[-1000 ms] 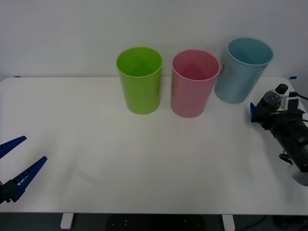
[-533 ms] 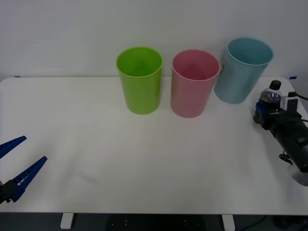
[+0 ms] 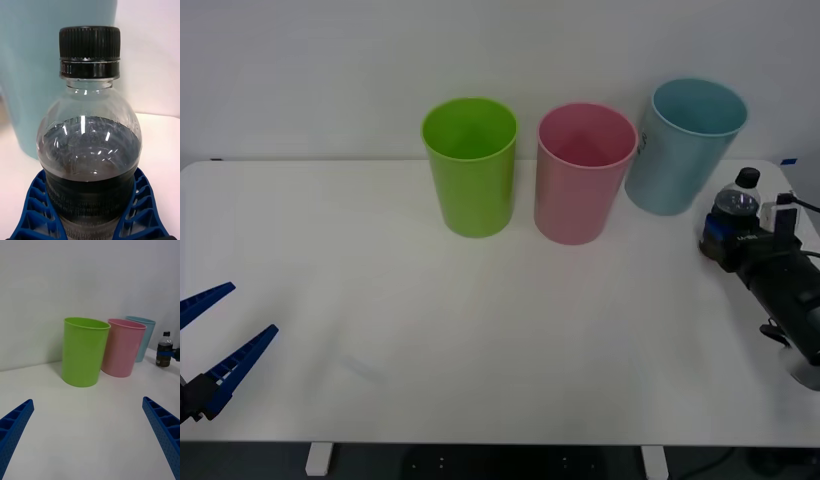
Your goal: Grasp the object on the table and drop it into the matching bin: aluminum can to the light blue bin, PET bottle to the pink bin.
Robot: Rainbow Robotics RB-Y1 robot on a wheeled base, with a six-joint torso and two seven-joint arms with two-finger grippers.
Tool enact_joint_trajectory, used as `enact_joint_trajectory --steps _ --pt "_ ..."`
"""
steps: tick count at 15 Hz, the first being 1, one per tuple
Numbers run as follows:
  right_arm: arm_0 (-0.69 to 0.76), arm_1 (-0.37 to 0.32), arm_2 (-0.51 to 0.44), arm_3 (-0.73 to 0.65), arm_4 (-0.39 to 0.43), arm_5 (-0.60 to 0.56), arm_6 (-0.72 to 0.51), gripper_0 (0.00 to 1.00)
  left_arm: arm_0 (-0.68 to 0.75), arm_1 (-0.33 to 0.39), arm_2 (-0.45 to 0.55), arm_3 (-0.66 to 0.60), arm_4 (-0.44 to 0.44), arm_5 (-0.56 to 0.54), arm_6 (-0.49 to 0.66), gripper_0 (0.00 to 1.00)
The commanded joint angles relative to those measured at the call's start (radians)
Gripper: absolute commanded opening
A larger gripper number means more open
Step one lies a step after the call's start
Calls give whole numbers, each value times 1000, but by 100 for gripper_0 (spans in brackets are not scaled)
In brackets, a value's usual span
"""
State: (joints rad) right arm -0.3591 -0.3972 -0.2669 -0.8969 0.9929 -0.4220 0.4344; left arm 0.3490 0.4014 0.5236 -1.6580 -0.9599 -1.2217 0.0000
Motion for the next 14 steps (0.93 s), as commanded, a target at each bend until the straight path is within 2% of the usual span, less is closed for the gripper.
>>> enact_joint_trajectory --steps 1,6,14 --pt "71 0 15 -109 0 -3 -40 0 0 0 0 0 0 0 0 100" --pt "218 -20 64 -332 0 -21 -215 0 0 0 0 0 0 0 0 100" --pt "428 -41 57 -652 9 -149 -462 0 0 0 0 0 0 0 0 100"
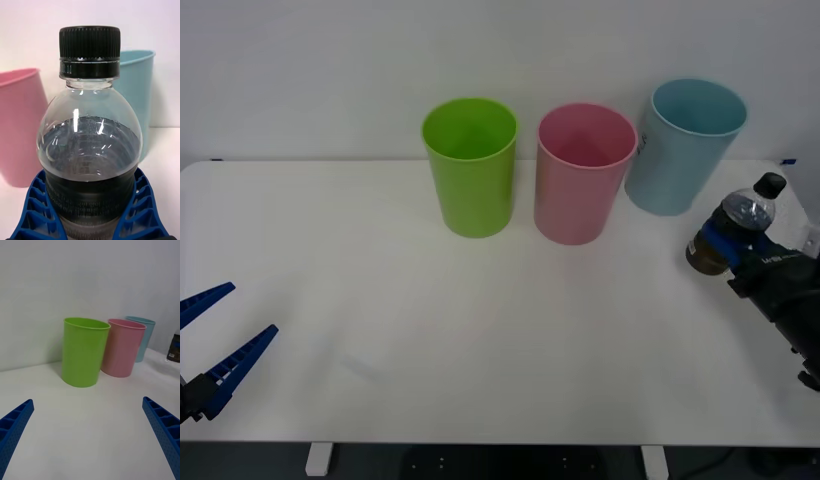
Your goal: Grasp the object on the table and drop it into the matching bin: aluminum can to the light blue bin, PET bottle to the pink bin.
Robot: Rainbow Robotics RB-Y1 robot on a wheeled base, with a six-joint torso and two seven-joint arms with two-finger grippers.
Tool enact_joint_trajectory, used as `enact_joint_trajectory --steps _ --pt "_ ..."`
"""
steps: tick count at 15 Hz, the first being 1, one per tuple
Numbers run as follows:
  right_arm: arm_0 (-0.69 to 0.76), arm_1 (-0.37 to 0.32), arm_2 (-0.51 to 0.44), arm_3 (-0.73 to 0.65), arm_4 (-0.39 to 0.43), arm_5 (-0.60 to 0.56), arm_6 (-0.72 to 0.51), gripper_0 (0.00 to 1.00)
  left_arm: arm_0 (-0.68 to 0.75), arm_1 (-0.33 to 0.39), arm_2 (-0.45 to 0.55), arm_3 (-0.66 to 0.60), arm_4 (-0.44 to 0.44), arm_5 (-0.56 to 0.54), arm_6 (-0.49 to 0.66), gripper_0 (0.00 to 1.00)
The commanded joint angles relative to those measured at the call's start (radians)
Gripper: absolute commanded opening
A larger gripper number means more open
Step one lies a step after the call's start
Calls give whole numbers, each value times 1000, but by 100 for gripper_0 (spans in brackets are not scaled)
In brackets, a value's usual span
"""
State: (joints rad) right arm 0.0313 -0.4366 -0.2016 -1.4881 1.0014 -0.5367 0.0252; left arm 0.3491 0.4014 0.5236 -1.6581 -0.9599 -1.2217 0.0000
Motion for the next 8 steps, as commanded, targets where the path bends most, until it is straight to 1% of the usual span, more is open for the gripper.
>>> enact_joint_trajectory --steps 1,4,8 --pt "53 -4 -16 -87 0 -52 -80 0 0 0 0 0 0 0 0 100" --pt "65 -13 -36 -147 0 -117 -165 0 0 0 0 0 0 0 0 100" --pt "39 -44 -44 -195 -10 -157 -260 0 0 0 0 0 0 0 0 100"
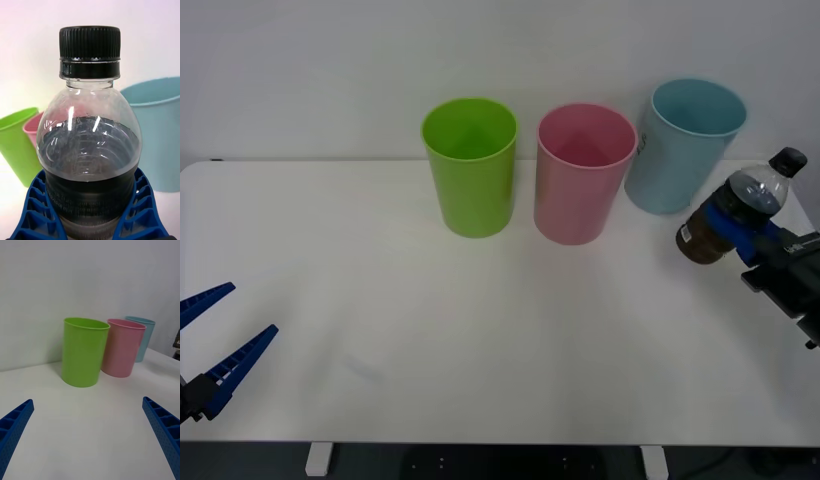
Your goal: Grasp the object on the table and drop it into the matching bin: aluminum can to the light blue bin, PET bottle to the pink bin.
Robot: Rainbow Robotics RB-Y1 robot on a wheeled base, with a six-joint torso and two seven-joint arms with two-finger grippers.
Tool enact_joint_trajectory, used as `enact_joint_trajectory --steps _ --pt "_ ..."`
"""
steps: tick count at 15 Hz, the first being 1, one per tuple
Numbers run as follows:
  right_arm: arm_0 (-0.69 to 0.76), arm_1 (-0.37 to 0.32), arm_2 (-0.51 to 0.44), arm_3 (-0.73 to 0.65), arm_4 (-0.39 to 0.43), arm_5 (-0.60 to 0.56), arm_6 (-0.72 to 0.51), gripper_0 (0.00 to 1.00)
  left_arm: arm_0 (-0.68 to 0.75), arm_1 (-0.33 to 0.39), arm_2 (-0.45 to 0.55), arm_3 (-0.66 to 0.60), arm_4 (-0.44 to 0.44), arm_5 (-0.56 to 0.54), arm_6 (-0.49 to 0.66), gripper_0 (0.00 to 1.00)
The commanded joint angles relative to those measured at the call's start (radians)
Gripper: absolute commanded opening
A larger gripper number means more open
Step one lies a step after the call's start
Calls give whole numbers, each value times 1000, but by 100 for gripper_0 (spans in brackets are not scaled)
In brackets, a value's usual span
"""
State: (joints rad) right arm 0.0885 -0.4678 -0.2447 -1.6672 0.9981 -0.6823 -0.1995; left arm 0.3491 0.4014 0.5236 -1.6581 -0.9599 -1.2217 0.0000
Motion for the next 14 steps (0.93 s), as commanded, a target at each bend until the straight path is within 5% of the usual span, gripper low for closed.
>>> enact_joint_trajectory --steps 1,9,14 --pt "-38 -18 -1 -16 -13 -19 -43 0 0 0 0 0 0 0 0 100" --pt "-242 -68 25 4 -13 -32 -146 0 0 0 0 0 0 0 0 100" --pt "-449 -91 67 198 11 -125 -123 0 0 0 0 0 0 0 0 100"
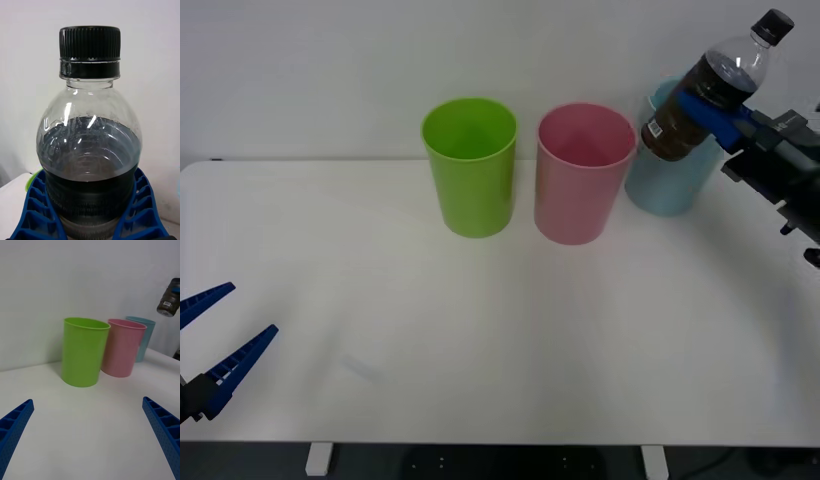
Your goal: Grasp the object on the table and drop it into the matching bin: aluminum can to the light blue bin, PET bottle to the pink bin.
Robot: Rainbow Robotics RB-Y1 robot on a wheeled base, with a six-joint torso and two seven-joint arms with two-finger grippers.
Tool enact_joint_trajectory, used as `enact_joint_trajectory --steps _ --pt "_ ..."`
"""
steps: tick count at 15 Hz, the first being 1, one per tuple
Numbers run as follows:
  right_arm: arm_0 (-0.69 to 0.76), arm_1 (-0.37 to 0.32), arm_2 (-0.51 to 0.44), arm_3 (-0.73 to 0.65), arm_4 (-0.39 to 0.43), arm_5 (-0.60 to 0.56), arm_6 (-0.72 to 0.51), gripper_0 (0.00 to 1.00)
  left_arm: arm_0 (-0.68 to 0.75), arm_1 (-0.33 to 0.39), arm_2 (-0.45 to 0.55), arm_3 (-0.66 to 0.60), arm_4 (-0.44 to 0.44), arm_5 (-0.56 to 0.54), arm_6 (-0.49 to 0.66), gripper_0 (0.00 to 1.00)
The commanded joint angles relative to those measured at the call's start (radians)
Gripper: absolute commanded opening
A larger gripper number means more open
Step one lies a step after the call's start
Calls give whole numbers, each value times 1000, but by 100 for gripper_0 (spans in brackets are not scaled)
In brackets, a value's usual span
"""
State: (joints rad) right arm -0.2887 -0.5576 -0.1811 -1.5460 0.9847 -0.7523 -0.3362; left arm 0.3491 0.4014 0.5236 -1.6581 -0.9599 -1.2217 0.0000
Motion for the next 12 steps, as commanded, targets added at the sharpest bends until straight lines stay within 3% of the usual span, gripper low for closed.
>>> enact_joint_trajectory --steps 1,12 --pt "-104 -1 3 115 37 -85 25 0 0 0 0 0 0 0 0 100" --pt "-333 19 114 357 71 -104 129 0 0 0 0 0 0 0 0 100"
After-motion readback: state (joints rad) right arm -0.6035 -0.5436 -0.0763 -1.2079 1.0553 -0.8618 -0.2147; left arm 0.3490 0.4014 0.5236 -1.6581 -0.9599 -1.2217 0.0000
